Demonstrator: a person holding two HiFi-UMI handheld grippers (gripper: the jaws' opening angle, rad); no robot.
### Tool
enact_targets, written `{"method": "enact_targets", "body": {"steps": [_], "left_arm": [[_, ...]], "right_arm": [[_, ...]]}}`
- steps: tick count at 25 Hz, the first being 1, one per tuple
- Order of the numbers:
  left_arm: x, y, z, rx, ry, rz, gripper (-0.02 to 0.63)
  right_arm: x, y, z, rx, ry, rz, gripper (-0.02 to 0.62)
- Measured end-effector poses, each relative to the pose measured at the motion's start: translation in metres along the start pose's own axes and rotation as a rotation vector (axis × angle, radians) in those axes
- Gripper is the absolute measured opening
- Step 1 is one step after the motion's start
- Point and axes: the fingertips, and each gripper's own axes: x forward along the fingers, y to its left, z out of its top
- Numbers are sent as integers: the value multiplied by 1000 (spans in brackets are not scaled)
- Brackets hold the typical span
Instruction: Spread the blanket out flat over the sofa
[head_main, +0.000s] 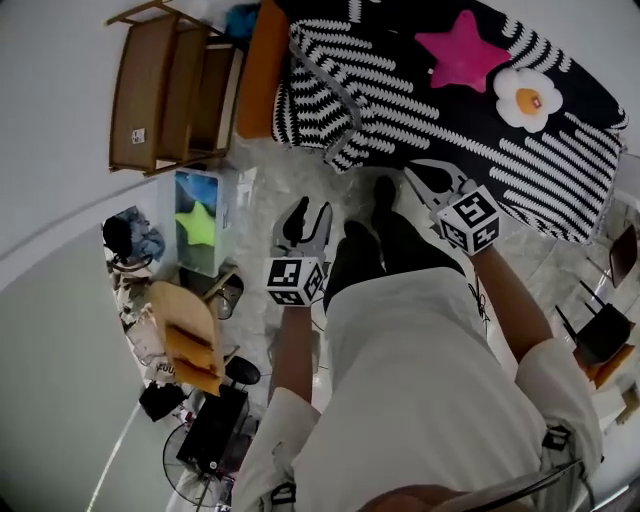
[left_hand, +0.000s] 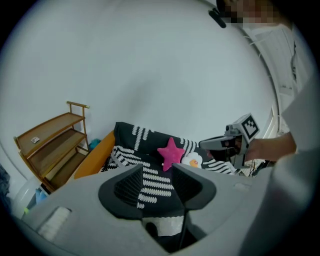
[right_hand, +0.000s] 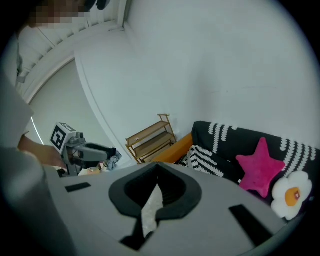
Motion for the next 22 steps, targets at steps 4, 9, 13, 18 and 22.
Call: {"method": "enact_targets", "body": {"steps": [4,9,13,18,22], "left_arm": [[33,1,-17,24,57,-28,187],[74,6,-40,48,116,-70,186],[106,15,-60,57,148,-97,186],[136,24,-96,140,218,-159,186],[162,32,-130,172,248,-203,186]], "right_arm": [[9,-20,-23,42,28,-10,5],[26,-38,-46,72,55,-22,5],[42,-53,-61,92,61,-43,5],[58,-61,-90,171,70,-95,5],[77,-64,-121,195,93,-121,5]]}}
